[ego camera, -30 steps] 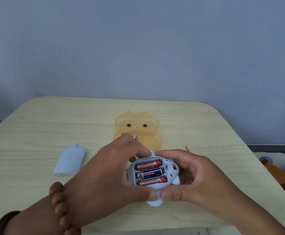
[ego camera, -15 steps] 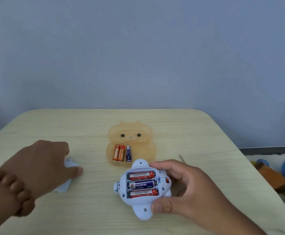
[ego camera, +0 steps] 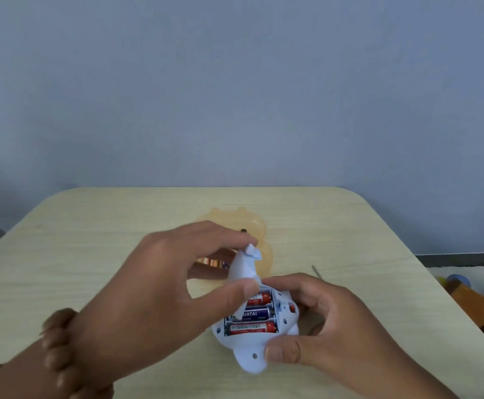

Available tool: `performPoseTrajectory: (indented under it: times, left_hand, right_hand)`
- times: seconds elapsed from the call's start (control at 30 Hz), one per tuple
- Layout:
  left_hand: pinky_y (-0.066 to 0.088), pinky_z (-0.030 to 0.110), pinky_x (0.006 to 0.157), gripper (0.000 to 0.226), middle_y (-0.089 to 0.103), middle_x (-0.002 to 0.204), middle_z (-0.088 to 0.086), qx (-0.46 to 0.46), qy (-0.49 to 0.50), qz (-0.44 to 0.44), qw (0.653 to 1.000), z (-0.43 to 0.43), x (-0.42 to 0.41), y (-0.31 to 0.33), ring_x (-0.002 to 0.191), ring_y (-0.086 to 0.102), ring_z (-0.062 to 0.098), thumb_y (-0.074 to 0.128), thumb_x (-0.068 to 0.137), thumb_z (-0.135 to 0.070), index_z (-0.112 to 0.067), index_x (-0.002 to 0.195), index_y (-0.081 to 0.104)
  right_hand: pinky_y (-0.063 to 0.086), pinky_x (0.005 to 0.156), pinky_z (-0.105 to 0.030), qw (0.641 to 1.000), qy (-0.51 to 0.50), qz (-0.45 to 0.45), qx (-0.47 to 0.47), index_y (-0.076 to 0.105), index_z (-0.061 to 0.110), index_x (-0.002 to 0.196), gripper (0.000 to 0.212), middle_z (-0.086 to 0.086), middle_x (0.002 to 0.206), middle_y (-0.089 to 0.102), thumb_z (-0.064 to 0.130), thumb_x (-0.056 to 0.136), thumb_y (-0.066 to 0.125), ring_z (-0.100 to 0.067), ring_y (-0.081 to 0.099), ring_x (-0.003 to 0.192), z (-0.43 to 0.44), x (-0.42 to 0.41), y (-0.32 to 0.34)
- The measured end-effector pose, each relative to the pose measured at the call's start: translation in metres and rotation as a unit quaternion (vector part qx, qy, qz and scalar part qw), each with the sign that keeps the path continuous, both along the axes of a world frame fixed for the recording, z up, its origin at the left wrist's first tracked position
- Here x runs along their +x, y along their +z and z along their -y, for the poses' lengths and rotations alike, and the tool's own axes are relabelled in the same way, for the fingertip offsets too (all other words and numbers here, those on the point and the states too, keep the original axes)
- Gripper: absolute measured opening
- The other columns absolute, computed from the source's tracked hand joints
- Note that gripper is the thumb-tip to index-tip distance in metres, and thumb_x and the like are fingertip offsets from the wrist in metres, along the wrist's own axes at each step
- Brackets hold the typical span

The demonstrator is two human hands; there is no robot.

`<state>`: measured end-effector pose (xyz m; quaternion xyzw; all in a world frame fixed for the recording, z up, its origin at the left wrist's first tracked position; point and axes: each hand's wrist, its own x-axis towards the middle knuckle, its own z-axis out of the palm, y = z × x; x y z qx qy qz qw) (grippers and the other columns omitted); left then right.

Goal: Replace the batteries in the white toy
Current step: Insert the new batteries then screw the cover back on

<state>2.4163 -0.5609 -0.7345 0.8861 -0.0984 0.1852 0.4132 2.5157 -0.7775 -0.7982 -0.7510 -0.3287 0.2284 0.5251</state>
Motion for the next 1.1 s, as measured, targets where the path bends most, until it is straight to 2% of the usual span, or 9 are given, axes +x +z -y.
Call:
performPoseTrajectory:
  times: [0.1,0.23,0.37,0.67,0.83,1.1]
  left_hand:
    - [0.059,0.019,0.081,0.034,0.071,0.108,-0.012,-0.004,-0.004,-0.004,1.000,0.0037,0.0016,-0.0034,0.102,0.070,0.010,0.082,0.080,-0.027,-0.027,0.112,0.072]
    - [0.058,0.019,0.081,0.037,0.070,0.109,-0.013,-0.003,-0.008,-0.004,1.000,0.0006,-0.0001,-0.0038,0.103,0.070,0.010,0.081,0.076,-0.028,-0.029,0.112,0.072]
    - [0.058,0.018,0.081,0.039,0.069,0.110,-0.015,0.023,-0.008,-0.007,1.000,-0.0001,-0.0029,-0.0027,0.103,0.069,0.008,0.082,0.075,-0.028,-0.030,0.112,0.072]
    - [0.057,0.015,0.079,0.039,0.068,0.108,-0.018,0.059,-0.015,-0.012,0.998,0.0025,-0.0024,0.0010,0.100,0.069,0.003,0.082,0.076,-0.034,-0.029,0.113,0.072]
    - [0.056,0.015,0.080,0.040,0.069,0.107,-0.018,0.062,-0.014,-0.014,0.998,0.0027,-0.0014,-0.0014,0.099,0.069,0.003,0.082,0.074,-0.035,-0.030,0.113,0.072]
    - [0.055,0.012,0.080,0.045,0.067,0.107,-0.026,0.086,0.002,-0.037,0.996,0.0050,-0.0002,-0.0038,0.101,0.066,-0.004,0.084,0.073,-0.040,-0.037,0.115,0.069]
  right_hand:
    - [0.056,0.079,-0.017,1.000,0.002,-0.010,0.007,0.068,0.045,0.119,0.066,0.011,0.111,0.080,0.042,0.060,0.098,-0.007,0.076,0.099,0.0002,-0.0004,-0.0003]
    - [0.057,0.081,-0.018,1.000,0.004,-0.015,0.007,0.068,0.045,0.118,0.066,0.012,0.111,0.080,0.041,0.059,0.098,-0.008,0.076,0.100,0.0003,-0.0022,0.0001]
    - [0.054,0.075,-0.010,1.000,-0.006,-0.009,0.007,0.068,0.050,0.114,0.065,0.015,0.108,0.080,0.040,0.056,0.098,-0.003,0.076,0.096,0.0005,-0.0028,0.0001]
    - [0.055,0.070,-0.012,1.000,-0.005,-0.003,0.008,0.069,0.047,0.116,0.067,0.013,0.107,0.080,0.046,0.056,0.098,-0.001,0.076,0.086,-0.0002,-0.0031,0.0010]
    - [0.054,0.079,-0.013,1.000,-0.004,0.003,0.009,0.067,0.044,0.120,0.068,0.012,0.113,0.078,0.045,0.060,0.097,-0.007,0.075,0.098,-0.0007,-0.0024,-0.0006]
    - [0.057,0.084,-0.030,1.000,0.000,-0.012,0.019,0.069,0.041,0.121,0.066,0.008,0.113,0.079,0.041,0.061,0.097,-0.013,0.075,0.099,-0.0011,-0.0030,0.0013]
